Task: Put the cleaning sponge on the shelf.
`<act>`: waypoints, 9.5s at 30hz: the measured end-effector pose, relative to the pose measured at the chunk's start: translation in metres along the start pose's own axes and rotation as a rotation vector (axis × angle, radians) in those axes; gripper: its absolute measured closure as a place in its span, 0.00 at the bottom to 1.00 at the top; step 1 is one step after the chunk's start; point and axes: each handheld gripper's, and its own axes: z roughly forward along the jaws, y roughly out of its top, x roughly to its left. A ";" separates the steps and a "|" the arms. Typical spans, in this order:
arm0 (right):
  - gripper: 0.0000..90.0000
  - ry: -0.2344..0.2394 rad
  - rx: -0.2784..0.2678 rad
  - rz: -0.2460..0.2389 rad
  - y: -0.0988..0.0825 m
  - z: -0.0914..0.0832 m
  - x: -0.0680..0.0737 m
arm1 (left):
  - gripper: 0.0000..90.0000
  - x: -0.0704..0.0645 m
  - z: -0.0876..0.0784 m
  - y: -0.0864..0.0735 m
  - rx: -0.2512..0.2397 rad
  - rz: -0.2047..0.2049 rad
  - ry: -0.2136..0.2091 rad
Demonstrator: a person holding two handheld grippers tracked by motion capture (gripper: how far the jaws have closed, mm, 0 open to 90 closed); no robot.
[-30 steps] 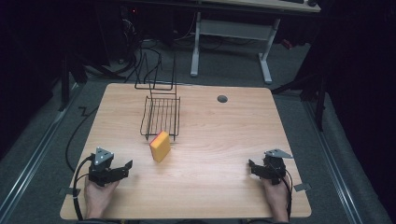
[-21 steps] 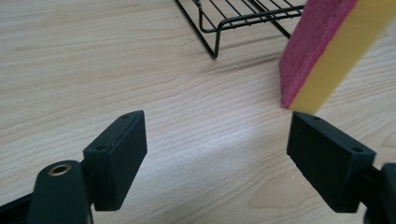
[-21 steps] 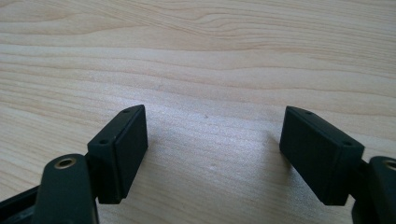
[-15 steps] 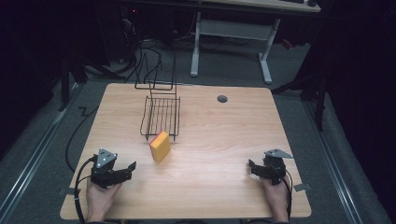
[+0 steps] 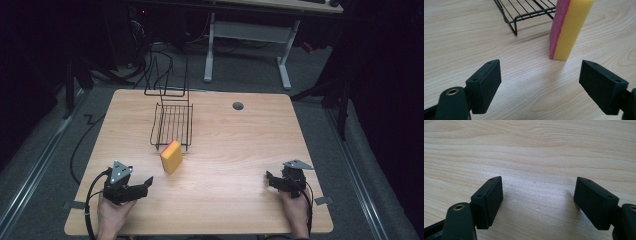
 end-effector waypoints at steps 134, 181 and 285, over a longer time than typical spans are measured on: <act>0.26 0.003 0.000 -0.004 0.000 0.000 0.000 | 0.65 -0.031 0.093 0.050 0.072 0.025 -0.051; 0.26 0.003 0.001 -0.005 0.000 0.000 0.000 | 0.68 -0.029 0.052 0.065 0.042 0.044 -0.087; 0.26 0.006 0.000 -0.007 0.000 0.000 0.000 | 0.68 0.018 0.131 0.127 0.049 0.025 0.078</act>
